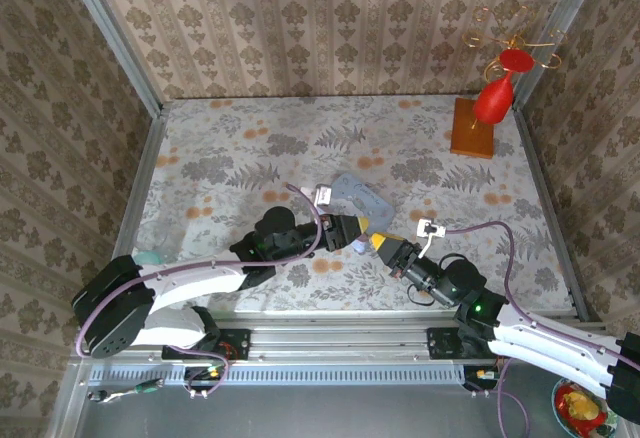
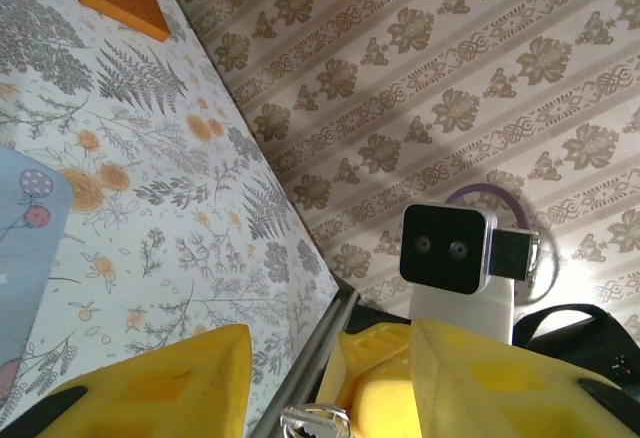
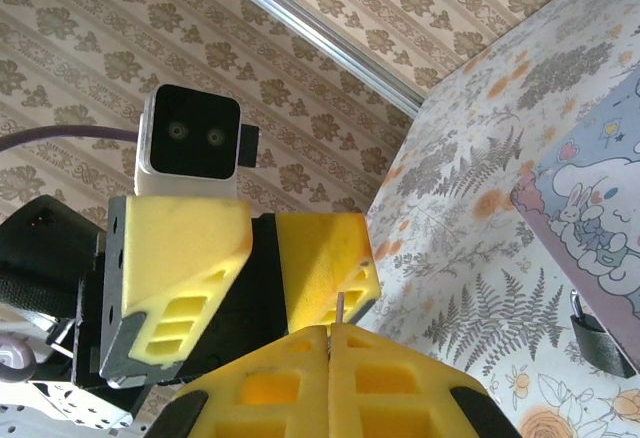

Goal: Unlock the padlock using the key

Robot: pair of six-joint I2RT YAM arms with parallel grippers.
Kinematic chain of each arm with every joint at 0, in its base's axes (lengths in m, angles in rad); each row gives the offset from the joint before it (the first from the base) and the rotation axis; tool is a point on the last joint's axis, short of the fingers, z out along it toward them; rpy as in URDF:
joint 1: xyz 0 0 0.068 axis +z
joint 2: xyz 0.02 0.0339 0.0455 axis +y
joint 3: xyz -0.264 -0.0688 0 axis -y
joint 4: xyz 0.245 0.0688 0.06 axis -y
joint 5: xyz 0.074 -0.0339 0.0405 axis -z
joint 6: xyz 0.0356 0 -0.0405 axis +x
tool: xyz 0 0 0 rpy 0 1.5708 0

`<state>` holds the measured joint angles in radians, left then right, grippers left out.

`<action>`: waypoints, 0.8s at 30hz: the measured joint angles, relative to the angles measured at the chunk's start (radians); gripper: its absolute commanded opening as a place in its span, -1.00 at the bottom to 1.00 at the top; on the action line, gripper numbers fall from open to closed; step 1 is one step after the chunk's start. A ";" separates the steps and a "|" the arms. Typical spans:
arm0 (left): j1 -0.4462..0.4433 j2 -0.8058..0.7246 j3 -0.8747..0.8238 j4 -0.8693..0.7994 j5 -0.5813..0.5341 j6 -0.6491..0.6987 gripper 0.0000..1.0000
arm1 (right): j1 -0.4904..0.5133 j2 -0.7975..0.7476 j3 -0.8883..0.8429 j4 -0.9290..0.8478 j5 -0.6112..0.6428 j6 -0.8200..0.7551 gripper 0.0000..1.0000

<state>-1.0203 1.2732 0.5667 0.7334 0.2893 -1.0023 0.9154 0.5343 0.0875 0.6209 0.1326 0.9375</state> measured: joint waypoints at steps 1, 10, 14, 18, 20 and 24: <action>-0.001 0.002 0.000 0.000 0.001 0.000 -0.08 | 0.000 0.000 0.000 0.003 0.000 0.000 -1.00; -0.029 0.016 0.047 -0.039 0.003 0.005 -0.35 | 0.000 0.005 0.000 0.005 0.000 0.000 -1.00; -0.028 0.030 0.057 -0.047 0.004 0.004 -0.35 | 0.000 0.004 0.000 0.005 0.011 0.000 -1.00; -0.033 0.030 0.057 -0.048 0.006 0.003 -0.24 | 0.000 -0.009 0.000 -0.004 0.017 0.000 -1.00; -0.033 0.030 0.057 -0.048 0.006 0.002 -0.17 | 0.000 -0.016 0.000 -0.012 0.019 0.000 -1.00; -0.031 0.027 0.049 -0.044 0.002 -0.003 -0.11 | 0.000 -0.018 0.000 -0.024 0.019 0.000 -1.00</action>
<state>-1.0512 1.3006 0.6155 0.6891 0.2913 -1.0058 0.9154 0.5167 0.0875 0.5968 0.1520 0.9379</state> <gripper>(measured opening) 0.433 0.067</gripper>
